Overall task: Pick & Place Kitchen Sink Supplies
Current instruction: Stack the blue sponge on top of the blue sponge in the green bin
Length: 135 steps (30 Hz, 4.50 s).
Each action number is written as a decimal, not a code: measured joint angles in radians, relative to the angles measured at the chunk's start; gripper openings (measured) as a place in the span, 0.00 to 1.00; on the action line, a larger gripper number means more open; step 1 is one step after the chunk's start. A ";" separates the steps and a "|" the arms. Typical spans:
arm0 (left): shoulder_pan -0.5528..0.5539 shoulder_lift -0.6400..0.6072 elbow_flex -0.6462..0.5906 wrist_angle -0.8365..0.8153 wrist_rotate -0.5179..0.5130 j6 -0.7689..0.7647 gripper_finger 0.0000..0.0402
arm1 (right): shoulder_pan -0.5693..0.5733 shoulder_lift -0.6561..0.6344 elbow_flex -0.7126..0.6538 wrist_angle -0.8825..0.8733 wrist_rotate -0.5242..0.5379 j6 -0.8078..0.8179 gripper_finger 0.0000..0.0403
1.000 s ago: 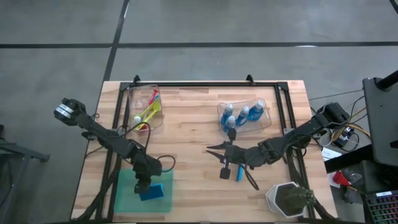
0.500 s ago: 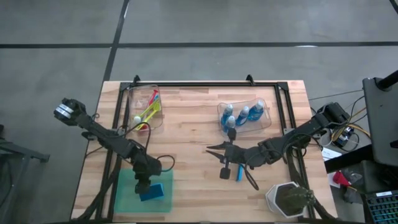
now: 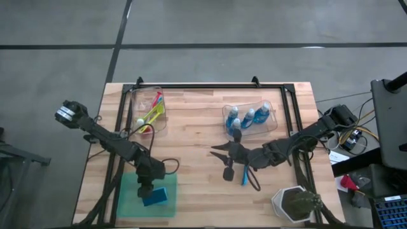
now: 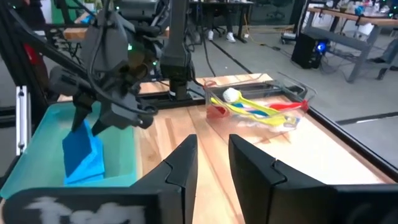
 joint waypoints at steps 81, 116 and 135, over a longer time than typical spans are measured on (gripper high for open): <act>0.030 -0.194 0.053 0.726 -0.836 0.858 0.31 | -0.032 -0.004 -0.043 -1.041 -0.613 1.338 0.49; 0.031 -0.166 0.053 0.692 -0.836 0.835 0.31 | -0.034 -0.003 -0.079 -0.860 -0.522 1.214 0.10; 0.032 -0.166 0.053 0.689 -0.839 0.835 0.31 | -0.038 -0.004 0.116 -0.568 -0.226 0.701 0.05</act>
